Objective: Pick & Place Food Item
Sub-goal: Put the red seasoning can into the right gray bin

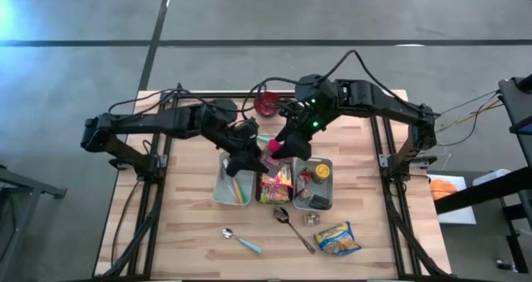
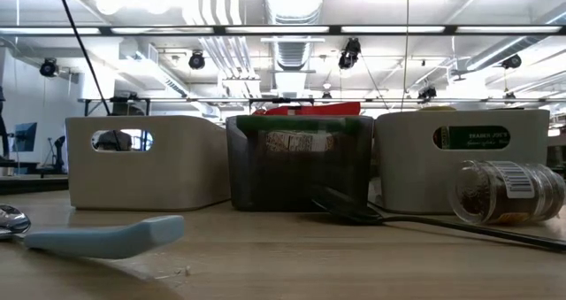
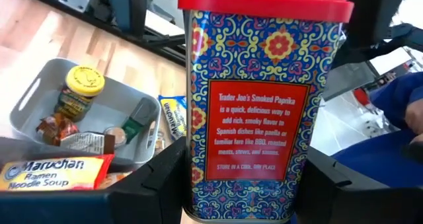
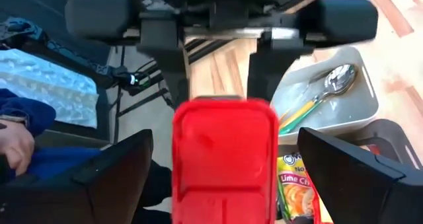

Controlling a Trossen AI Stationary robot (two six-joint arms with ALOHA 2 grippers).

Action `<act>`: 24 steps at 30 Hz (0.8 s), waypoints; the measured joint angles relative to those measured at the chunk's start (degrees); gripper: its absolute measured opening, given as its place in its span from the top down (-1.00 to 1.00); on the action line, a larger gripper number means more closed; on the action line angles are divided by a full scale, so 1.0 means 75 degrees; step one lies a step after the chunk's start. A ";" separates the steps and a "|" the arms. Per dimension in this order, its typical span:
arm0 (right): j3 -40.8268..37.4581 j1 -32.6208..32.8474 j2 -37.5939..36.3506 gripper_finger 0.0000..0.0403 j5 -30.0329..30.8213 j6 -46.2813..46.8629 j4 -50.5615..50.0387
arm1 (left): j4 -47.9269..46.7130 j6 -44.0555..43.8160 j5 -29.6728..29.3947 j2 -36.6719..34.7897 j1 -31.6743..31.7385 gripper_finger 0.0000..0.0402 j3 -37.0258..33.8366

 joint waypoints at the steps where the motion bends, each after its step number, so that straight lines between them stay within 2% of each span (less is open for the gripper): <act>1: 0.0000 0.0002 0.0000 -0.85 -0.0018 -0.0003 -0.0016 | 0.0020 0.0003 0.0010 0.0032 0.0000 0.03 -0.0001; 12: -0.0055 0.0029 0.0006 -0.85 -0.0059 -0.0149 -0.0339 | 0.0159 0.0058 0.0250 0.0075 0.0111 0.03 -0.0003; 15: -0.0075 0.0028 0.0006 -0.80 -0.0028 -0.0149 -0.0321 | 0.0207 0.0055 0.0257 0.0075 0.0152 0.03 -0.0003; 18: -0.0136 0.0026 0.0012 -0.60 -0.0001 -0.0149 -0.0318 | 0.0274 0.0055 0.0258 0.0072 0.0165 0.03 -0.0003; 24: -0.0154 0.0012 0.0015 -0.03 -0.0006 -0.0143 -0.0253 | 0.0267 0.0052 0.0213 0.0075 0.0210 0.03 -0.0003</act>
